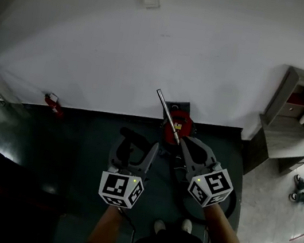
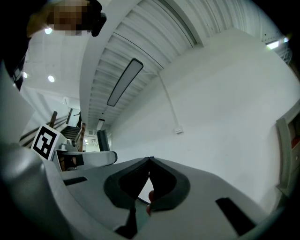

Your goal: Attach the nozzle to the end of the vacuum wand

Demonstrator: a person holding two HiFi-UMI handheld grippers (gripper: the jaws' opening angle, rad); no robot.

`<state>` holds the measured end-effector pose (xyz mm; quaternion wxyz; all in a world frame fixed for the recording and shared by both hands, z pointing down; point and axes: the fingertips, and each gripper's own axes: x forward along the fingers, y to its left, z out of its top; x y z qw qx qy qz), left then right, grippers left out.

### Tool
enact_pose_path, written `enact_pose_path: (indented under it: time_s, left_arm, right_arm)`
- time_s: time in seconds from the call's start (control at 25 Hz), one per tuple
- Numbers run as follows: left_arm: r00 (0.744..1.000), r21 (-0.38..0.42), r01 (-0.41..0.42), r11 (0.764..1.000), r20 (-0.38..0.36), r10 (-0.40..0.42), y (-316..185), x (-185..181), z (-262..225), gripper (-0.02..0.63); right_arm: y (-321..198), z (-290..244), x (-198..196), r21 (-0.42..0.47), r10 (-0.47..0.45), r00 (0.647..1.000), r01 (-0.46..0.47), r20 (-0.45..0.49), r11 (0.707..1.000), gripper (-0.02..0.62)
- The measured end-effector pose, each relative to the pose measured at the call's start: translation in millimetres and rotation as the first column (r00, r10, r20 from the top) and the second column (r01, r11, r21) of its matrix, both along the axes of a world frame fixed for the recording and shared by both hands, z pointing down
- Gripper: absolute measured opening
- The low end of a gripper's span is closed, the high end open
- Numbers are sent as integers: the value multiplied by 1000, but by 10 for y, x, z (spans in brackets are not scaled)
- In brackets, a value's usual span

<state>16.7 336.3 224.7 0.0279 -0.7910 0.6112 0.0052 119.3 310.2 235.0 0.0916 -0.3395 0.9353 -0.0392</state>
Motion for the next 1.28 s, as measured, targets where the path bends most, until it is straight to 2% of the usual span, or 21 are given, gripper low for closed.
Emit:
enact_pose_path:
  time_s: [0.4,0.64,0.88,1.28]
  left_arm:
    - [999,-19,-37,999,11,37,-32,-200,147,324]
    - [999,-26,-42,999,1,42,-199,-270,231,324]
    - [1000,-38,-31,999,2,31,-521,-351,351,324]
    - [1000,-65,2,998,-5,-2,-1336,-554,417,324]
  right_arm:
    - [-23,161,-36,-37,68,998,-69,-13,997,17]
    - [-177,218,-80,-39,75,997,-76,-21,996,17]
    - [-536,347,-166,-50,62,998,-63,-26,997,17]
    - [-1385,458,-396,-83,23,999,-26,-34,996,17]
